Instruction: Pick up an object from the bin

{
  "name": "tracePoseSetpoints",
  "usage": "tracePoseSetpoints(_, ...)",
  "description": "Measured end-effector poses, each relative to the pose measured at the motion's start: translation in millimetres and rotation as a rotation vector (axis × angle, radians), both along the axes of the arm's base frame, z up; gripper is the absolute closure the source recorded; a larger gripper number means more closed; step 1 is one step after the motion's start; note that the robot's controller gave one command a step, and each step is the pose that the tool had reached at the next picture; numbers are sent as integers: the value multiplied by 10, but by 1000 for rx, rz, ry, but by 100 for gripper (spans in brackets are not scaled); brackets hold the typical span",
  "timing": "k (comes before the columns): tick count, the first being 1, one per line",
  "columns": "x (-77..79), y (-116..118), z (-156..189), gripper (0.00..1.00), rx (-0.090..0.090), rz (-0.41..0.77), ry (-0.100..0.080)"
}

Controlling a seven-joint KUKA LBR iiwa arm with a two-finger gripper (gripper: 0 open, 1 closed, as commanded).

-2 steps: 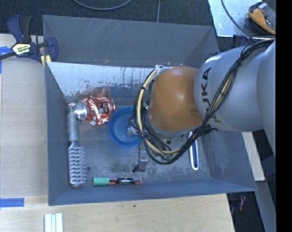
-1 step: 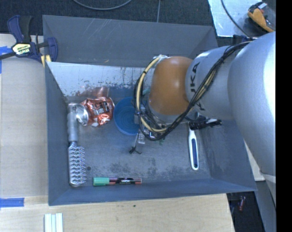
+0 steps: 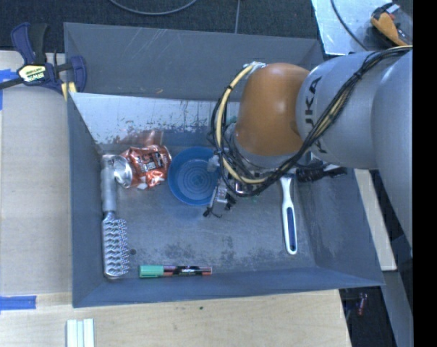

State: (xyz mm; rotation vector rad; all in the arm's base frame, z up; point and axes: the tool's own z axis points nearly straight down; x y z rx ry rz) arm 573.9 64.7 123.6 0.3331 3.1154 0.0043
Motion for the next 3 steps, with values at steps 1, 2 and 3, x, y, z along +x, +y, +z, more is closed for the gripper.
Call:
tracePoseSetpoints(1,374,289,-241,0,1,-83,4)
tracePoseSetpoints(2,209,280,-524,0,3,-176,-6)
tracePoseSetpoints(3,354,168,-491,100,6,-174,9)
